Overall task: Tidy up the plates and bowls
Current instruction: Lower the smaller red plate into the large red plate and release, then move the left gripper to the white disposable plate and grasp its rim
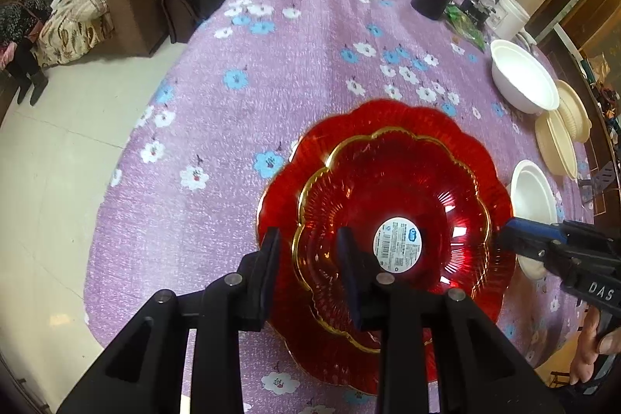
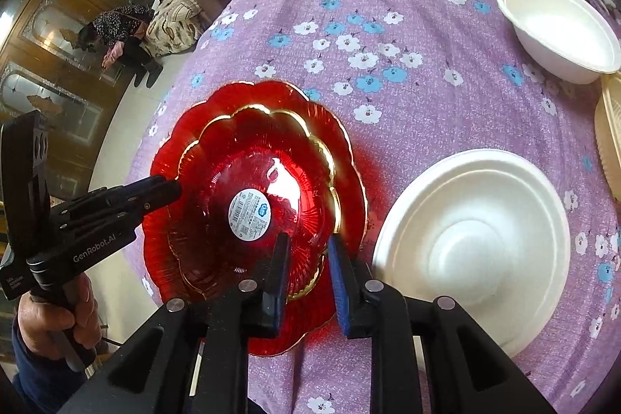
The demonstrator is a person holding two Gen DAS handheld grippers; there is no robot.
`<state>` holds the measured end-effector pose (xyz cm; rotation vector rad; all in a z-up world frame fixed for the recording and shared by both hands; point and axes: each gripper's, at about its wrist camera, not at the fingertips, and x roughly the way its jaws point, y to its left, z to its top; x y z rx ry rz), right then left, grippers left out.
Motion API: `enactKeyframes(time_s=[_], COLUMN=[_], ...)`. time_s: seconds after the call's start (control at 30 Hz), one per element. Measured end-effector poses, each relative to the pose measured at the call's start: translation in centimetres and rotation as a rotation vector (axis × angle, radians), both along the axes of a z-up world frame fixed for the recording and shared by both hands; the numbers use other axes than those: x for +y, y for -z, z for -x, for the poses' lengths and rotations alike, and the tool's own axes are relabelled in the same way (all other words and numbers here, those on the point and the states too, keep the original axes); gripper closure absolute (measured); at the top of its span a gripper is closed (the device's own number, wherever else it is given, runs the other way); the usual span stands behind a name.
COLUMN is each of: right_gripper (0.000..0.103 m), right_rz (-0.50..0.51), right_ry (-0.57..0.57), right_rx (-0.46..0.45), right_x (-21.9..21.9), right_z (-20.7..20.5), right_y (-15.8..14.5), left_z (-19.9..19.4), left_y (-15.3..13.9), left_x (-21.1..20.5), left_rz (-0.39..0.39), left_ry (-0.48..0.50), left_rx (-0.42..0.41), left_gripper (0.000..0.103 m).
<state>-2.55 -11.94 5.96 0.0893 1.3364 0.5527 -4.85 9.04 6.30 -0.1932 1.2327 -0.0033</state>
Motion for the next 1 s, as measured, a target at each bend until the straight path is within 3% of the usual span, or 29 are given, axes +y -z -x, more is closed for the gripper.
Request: enactKeyframes(time_s=[0.07, 0.3, 1.0], right_gripper=[0.081, 0.081, 0.081], right_rz=[-0.011, -0.063, -0.092], right_ry=[0.013, 0.098, 0.41], right_rx=[-0.011, -0.045, -0.017], right_x=[-0.6, -4.4, -16.9], right_z=[0.0, 0.6, 3.9], right_y=[-0.5, -2.1, -1.6], left_z=[0.0, -0.8, -5.4], left_y=[-0.6, -2.2, -3.3], left_x=[-0.1, -2.1, -14.8], left_rz=[-0.013, -0.011, 0.006], left_ry=[-0.003, 0.044, 0.365], left_rx=[-0.016, -0.052, -0.073], left_gripper=[0.069, 0.069, 0.067])
